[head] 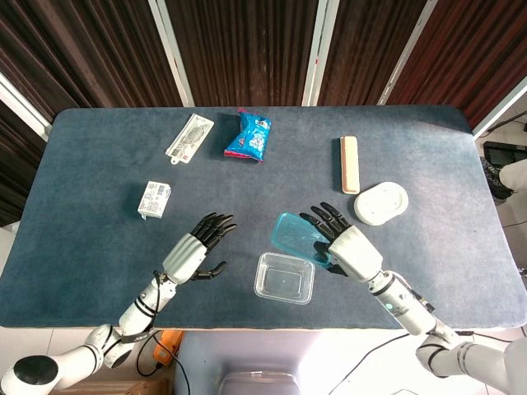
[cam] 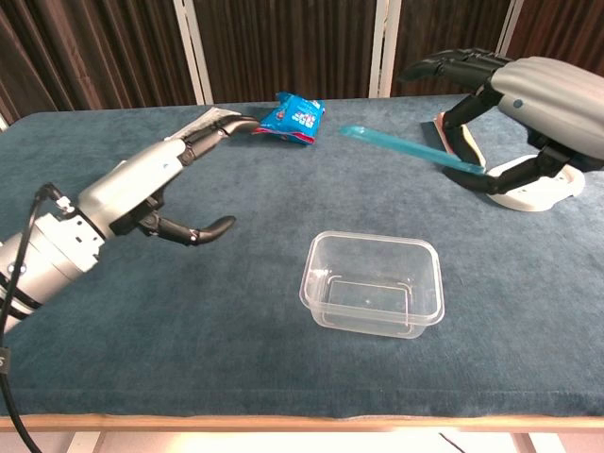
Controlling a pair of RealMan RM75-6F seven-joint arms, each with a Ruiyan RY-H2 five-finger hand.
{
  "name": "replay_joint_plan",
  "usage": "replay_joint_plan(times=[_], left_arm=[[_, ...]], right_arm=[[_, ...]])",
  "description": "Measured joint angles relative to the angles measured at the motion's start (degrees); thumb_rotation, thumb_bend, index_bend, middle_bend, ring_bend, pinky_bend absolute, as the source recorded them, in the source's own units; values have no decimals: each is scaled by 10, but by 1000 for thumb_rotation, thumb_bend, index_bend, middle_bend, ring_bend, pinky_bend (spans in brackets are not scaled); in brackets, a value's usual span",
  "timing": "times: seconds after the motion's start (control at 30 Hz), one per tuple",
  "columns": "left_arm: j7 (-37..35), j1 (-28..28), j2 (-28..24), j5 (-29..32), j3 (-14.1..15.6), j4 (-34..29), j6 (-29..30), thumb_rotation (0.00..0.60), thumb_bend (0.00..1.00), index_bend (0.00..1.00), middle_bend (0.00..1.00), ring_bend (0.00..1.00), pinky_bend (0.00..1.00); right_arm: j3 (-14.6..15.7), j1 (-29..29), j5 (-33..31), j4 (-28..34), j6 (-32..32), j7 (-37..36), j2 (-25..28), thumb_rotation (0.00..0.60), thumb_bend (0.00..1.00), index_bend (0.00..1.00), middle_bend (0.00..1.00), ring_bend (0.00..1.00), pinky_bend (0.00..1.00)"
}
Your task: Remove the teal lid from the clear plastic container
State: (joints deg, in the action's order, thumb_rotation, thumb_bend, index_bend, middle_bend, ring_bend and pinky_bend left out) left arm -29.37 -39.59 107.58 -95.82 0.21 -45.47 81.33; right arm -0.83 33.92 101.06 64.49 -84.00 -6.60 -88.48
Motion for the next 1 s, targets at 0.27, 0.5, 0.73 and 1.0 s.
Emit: replay_joint_plan(times=[0.27,0.5,0.73,1.0], left_arm=[[-9,36,-49,21,-8,9,16,600,359,0,0,0,0],[-24,57,-62,25,-2,12,25,600,360,0,0,0,0],[-30,69,-54,25,8,32,13,600,358,0,0,0,0],[-49,79,-64,20,13,29,16,600,359,0,0,0,0]], right_arm=[[0,-25,-35,-82,13,-21,14,600,962,843,211,0,86],[9,-44,-68,-189,62,-63,-9,600,962,838,211,0,87],[22,-45,-75,-281,114,-99,-63,600,854,558,181,0,60],[41,-41,-68,-318,149,-111,-84,600,352,35,10,0,0]])
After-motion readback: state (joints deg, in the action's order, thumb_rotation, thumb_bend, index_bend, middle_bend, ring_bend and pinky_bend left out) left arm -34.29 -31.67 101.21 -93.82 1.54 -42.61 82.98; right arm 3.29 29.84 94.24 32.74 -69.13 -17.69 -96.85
